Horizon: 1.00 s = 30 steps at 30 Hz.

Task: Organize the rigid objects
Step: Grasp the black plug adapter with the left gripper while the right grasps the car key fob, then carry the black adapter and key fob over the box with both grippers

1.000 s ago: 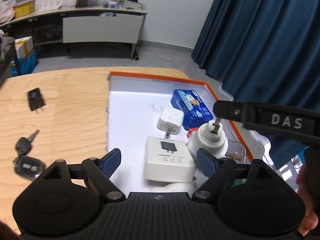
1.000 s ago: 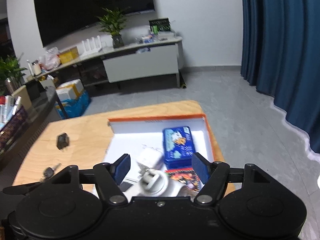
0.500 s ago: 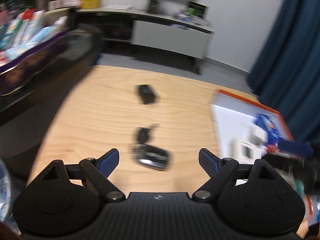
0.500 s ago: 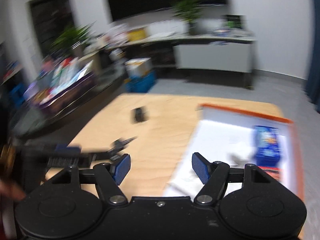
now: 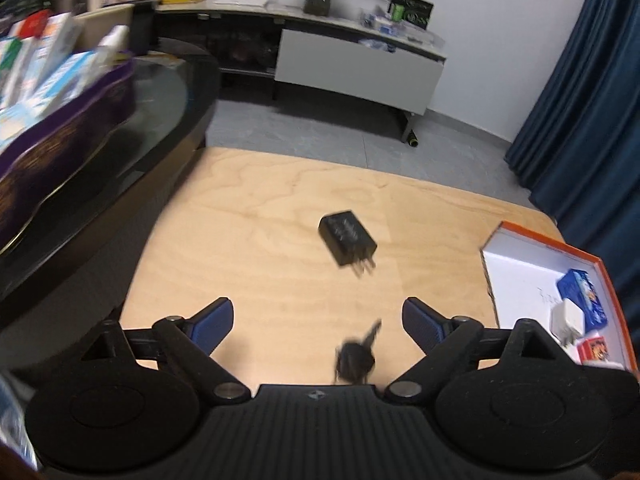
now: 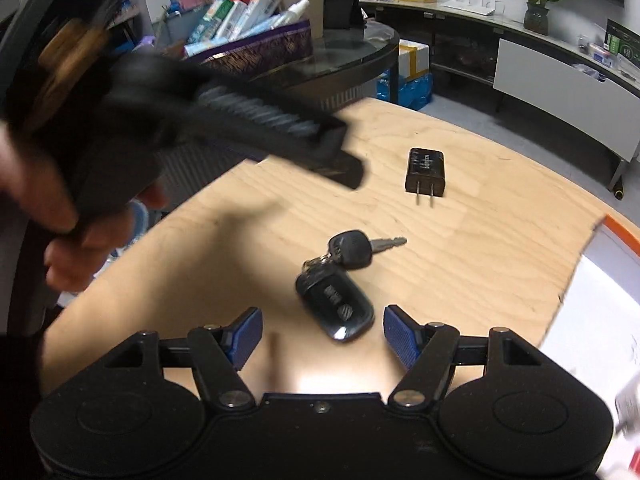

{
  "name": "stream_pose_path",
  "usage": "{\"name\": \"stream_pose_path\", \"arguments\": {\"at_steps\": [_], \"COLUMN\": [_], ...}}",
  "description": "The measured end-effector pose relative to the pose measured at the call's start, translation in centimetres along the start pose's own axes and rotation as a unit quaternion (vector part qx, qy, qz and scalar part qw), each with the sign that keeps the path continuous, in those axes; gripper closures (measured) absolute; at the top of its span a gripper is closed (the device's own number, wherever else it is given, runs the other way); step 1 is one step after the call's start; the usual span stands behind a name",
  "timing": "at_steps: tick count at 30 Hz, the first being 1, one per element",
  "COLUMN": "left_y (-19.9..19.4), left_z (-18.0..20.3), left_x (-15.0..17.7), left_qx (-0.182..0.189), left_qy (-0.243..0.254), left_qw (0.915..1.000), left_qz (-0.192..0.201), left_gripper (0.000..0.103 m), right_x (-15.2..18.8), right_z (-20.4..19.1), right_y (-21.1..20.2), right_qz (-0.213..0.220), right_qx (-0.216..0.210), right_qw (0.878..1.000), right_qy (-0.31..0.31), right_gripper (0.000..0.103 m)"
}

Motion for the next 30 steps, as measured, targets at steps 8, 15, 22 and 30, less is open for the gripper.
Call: {"name": "stream_pose_path", "arguments": {"at_steps": [8,15,22,30], "left_y": [7.7,9.9,7.2,1.8], "left_z": [1.7,2.7,1.8,1.4], "left_x": [-2.3,-3.0,-1.0,0.6], "left_qx": [-0.001,-0.021,0.002,0.024], "left_qy": [-0.001,0.025,0.041,0.023], "left_qw": [0.9994,0.9994,0.9988,0.9984], "left_qz": [-0.034,-0.002,0.025,0.045], "left_gripper": [0.009,0.036,0.060,0.068], "right_x": [-0.7,-0.4,-0.1,0.7], "right_z": [0.9,0.0,-0.3,2.2], "right_y": [2.6,2.5,0.0,-4.3], "right_qz": [-0.004,0.007,0.026,0.065], "right_qx": [0.013,0.032,0.045,0.031], "right_qw": [1.000,0.999,0.998,0.988], "right_qy": [0.000,-0.016,0.027,0.136], "right_gripper": [0.022,0.049,0.058,0.058]}}
Point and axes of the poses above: each gripper's, at about its wrist camera, not at the fingertips, and y roughly the way its jaws point, z to its right, x to its underside, the point moved 10 cm from there along y, roughly the way its jaws point, and after that the axes turned 11 degrees about -y, right-handed, at the moved point
